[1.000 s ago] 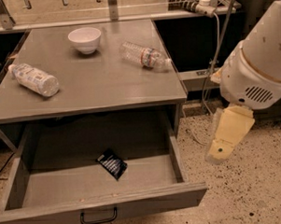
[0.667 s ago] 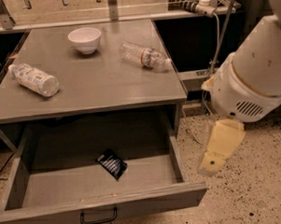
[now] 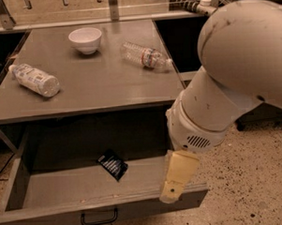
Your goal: Pick rxbar blueberry from top drawer and place on counter
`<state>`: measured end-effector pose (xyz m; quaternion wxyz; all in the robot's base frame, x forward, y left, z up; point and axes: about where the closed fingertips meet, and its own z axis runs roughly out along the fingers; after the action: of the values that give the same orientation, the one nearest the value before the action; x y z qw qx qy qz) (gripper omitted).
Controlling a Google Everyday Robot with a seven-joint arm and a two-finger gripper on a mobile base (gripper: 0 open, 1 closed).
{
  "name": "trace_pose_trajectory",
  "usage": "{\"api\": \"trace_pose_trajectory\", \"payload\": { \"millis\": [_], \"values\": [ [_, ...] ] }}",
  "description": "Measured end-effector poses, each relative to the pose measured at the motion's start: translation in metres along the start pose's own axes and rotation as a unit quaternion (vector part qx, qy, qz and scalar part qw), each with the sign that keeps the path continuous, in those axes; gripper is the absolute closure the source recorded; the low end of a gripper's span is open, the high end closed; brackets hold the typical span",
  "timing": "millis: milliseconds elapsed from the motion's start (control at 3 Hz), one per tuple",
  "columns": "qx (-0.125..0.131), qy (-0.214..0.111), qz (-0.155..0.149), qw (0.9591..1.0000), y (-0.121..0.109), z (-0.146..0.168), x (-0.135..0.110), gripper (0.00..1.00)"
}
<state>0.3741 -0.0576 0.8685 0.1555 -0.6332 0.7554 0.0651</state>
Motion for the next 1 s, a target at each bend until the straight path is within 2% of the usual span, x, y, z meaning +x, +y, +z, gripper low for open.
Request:
{"api": "trace_pose_trajectory", "payload": {
  "millis": [333, 667, 1000],
  "values": [
    [0.000, 0.000, 0.000, 1.0000, 0.000, 0.000, 0.000, 0.00],
    [0.007, -0.019, 0.012, 0.9997, -0.004, 0.010, -0.008, 0.00],
    [0.022, -0.032, 0.041, 0.9984, -0.024, 0.030, -0.018, 0.00]
  ]
}}
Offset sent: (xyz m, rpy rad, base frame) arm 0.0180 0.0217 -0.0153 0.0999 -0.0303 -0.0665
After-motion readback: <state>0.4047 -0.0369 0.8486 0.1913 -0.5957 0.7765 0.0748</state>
